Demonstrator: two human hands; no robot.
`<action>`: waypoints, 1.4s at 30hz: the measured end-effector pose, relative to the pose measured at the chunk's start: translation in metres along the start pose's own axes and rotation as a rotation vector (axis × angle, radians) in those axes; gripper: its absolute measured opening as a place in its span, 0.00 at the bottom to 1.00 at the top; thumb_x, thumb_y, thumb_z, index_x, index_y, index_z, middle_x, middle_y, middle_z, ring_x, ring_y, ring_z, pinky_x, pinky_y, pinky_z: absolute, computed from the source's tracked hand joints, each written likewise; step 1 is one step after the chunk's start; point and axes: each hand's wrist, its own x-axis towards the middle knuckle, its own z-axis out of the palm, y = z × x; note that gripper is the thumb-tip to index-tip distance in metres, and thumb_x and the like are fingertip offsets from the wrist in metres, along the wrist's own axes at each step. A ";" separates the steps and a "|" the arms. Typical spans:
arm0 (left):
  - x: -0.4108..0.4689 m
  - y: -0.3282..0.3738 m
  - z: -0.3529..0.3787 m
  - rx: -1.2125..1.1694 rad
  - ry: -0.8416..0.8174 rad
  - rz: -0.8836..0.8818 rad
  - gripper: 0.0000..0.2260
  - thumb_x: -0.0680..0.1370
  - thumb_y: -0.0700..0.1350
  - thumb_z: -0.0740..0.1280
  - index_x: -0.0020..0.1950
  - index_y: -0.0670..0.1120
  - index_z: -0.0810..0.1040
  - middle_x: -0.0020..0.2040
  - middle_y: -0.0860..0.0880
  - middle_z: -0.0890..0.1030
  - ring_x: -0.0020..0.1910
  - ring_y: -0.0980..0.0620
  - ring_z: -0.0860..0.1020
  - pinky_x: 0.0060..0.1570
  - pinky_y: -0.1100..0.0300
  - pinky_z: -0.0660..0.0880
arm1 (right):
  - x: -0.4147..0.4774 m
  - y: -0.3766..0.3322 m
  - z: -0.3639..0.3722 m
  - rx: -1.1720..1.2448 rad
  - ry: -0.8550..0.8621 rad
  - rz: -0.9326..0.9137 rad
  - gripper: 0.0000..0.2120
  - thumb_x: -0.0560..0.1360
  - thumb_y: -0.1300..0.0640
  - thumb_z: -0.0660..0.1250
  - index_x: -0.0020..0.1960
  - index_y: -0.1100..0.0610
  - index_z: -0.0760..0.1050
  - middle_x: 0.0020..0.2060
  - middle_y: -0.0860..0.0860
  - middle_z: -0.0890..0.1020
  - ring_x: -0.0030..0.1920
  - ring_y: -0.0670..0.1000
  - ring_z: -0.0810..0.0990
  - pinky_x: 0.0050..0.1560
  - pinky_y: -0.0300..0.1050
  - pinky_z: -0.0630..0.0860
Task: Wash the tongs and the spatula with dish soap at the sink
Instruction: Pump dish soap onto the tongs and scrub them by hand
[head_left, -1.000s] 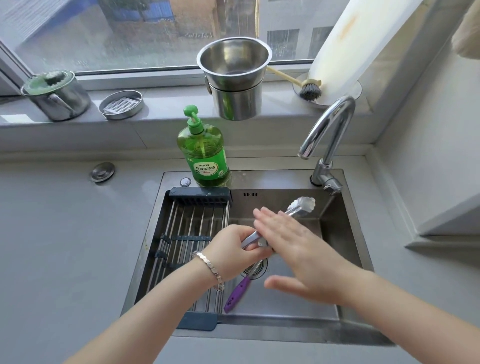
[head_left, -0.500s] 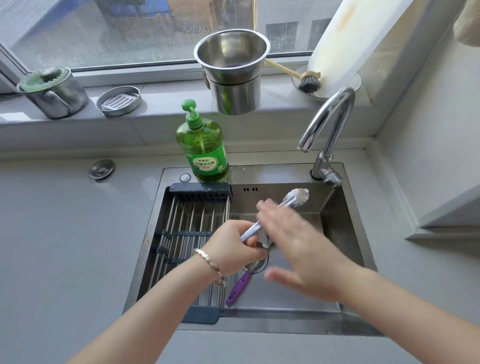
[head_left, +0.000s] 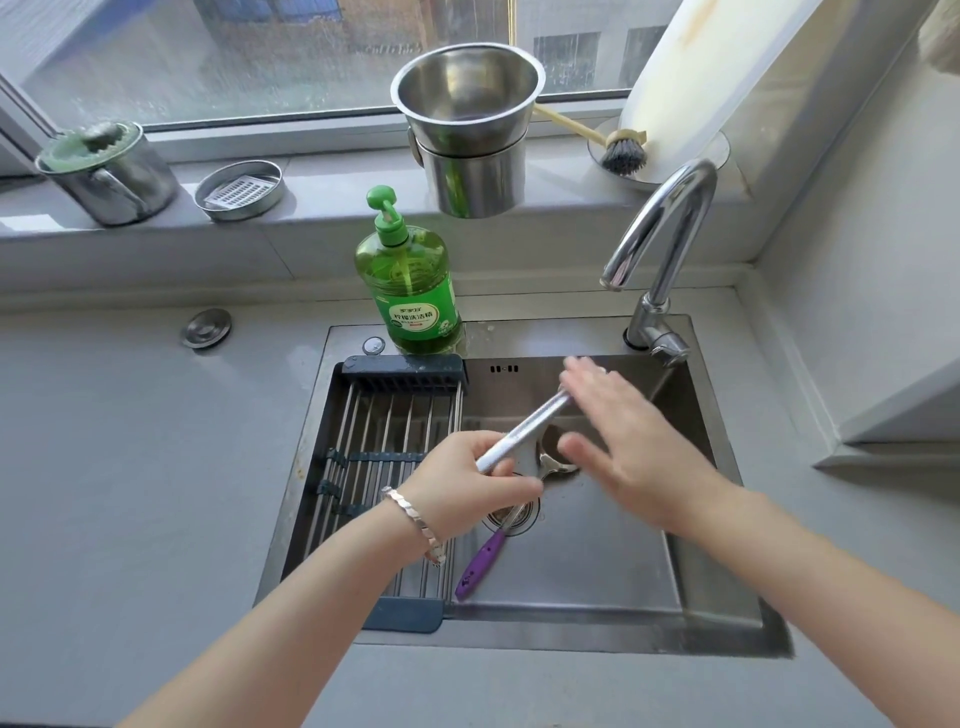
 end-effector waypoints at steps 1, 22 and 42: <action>0.001 -0.001 0.001 0.088 0.044 0.032 0.10 0.75 0.45 0.67 0.37 0.43 0.70 0.28 0.52 0.66 0.23 0.60 0.64 0.27 0.69 0.64 | 0.001 0.002 -0.003 0.124 0.033 0.205 0.38 0.75 0.34 0.46 0.74 0.59 0.60 0.74 0.51 0.59 0.75 0.45 0.52 0.71 0.35 0.46; 0.010 -0.017 0.015 -0.168 0.056 -0.183 0.31 0.72 0.42 0.72 0.71 0.43 0.62 0.52 0.47 0.80 0.38 0.56 0.82 0.37 0.61 0.81 | 0.002 -0.020 0.008 1.360 0.233 0.999 0.15 0.82 0.59 0.53 0.42 0.65 0.72 0.36 0.61 0.80 0.34 0.56 0.81 0.33 0.42 0.81; 0.013 -0.025 0.006 0.443 0.082 -0.071 0.14 0.80 0.51 0.58 0.42 0.43 0.73 0.32 0.50 0.70 0.26 0.56 0.64 0.29 0.65 0.64 | -0.050 0.026 0.021 -0.386 -0.126 -0.075 0.33 0.81 0.41 0.41 0.69 0.64 0.68 0.68 0.57 0.70 0.71 0.52 0.65 0.72 0.41 0.50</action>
